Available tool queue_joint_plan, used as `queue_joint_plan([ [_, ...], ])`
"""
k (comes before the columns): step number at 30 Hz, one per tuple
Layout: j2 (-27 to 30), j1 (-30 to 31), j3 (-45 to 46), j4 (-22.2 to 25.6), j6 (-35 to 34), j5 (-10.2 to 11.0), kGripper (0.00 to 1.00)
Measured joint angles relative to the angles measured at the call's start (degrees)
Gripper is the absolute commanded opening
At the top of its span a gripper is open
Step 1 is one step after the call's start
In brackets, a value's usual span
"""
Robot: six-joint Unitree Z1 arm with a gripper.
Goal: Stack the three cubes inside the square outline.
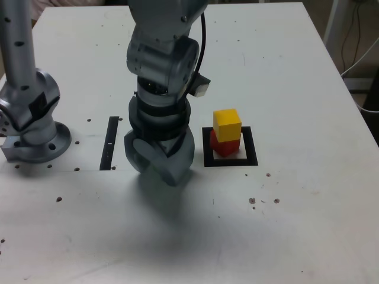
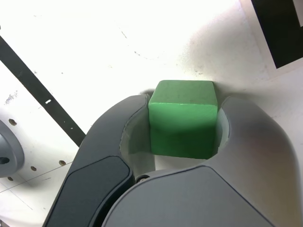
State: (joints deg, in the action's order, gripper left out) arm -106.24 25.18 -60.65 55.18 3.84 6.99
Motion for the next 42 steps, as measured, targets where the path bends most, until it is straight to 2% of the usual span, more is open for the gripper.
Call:
queue_joint_plan([
  [5,0.04,-0.11,-0.08,0.72,0.00,-0.42,0.28],
  [10,3.03,-0.11,-1.45,4.91,-0.06,-1.17,0.28],
  [14,8.35,-0.11,-5.98,12.12,-1.75,-0.98,0.28],
  [18,9.42,-0.30,-13.07,19.11,-5.95,-0.52,0.27],
  [22,8.92,-1.14,-20.13,26.15,-9.56,-0.40,0.26],
  [27,3.24,-1.91,-29.44,34.89,-14.08,0.78,0.26],
  [30,0.03,-2.50,-34.44,35.56,-15.44,0.66,0.26],
  [37,-4.50,-5.76,-46.74,35.54,-16.75,-1.83,0.26],
  [42,-4.72,-7.31,-47.08,35.44,-16.75,-1.54,0.26],
])
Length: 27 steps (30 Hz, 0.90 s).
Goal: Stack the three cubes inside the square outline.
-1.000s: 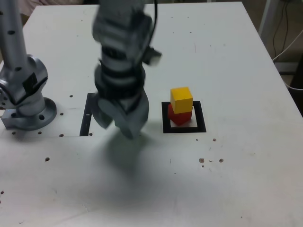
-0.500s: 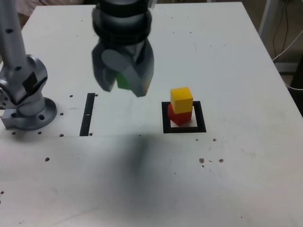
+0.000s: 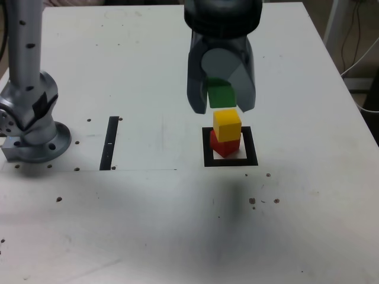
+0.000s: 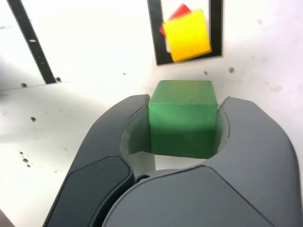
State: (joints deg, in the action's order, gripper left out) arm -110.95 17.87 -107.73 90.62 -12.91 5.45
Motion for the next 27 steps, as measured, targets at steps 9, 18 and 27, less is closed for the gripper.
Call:
queue_joint_plan([
  [9,-1.01,-3.66,0.65,-0.54,0.28,-1.72,0.26],
  [18,-4.24,-6.99,0.66,-1.40,2.45,-2.55,0.26],
  [27,-5.59,-8.08,2.88,-3.13,3.26,-2.41,0.27],
])
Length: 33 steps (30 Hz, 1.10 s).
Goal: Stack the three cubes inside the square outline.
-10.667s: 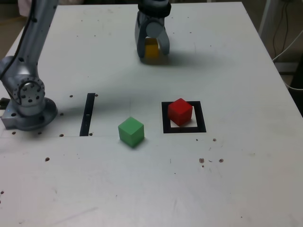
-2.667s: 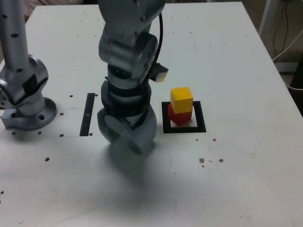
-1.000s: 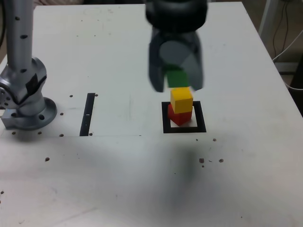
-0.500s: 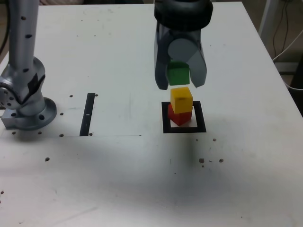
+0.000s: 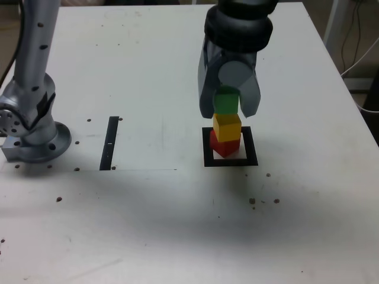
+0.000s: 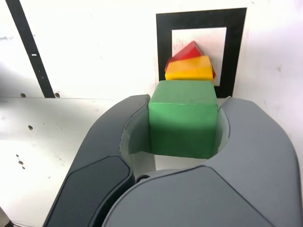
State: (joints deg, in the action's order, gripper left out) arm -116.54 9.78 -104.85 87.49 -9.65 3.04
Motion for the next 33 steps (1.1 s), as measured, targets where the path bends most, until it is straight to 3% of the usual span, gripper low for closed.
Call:
queue_joint_plan([
  [9,-0.59,-0.27,3.21,-3.56,0.12,-0.70,0.29],
  [12,-0.58,-0.68,3.95,-3.91,0.24,-1.09,0.36],
  [19,-0.51,-0.71,3.99,-3.92,2.07,-1.67,0.85],
  [22,-0.51,-0.73,3.99,-3.91,2.35,-1.76,0.98],
  [33,0.36,-0.74,3.99,-2.65,2.31,-0.84,0.99],
])
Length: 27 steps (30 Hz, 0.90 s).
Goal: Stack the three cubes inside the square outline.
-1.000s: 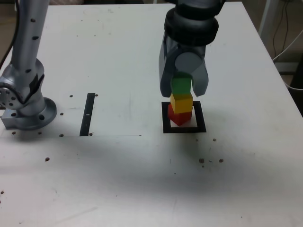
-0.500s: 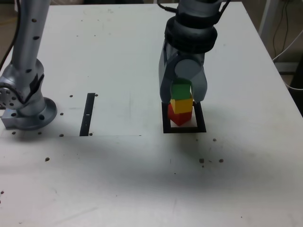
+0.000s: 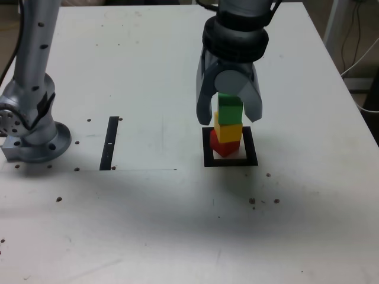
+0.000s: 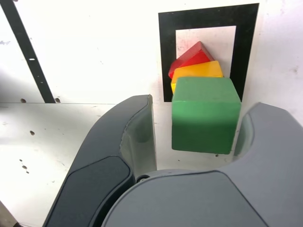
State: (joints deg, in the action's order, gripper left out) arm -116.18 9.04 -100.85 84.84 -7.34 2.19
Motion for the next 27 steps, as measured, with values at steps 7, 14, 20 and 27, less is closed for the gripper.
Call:
queue_joint_plan([
  [7,0.13,0.00,0.44,0.34,-0.08,0.03,0.99],
  [14,2.06,0.00,0.74,0.36,-0.18,-0.87,0.99],
  [20,3.64,0.00,0.58,-0.07,-0.64,-1.66,0.99],
  [27,4.43,0.00,2.53,-0.09,-0.71,-1.38,0.99],
])
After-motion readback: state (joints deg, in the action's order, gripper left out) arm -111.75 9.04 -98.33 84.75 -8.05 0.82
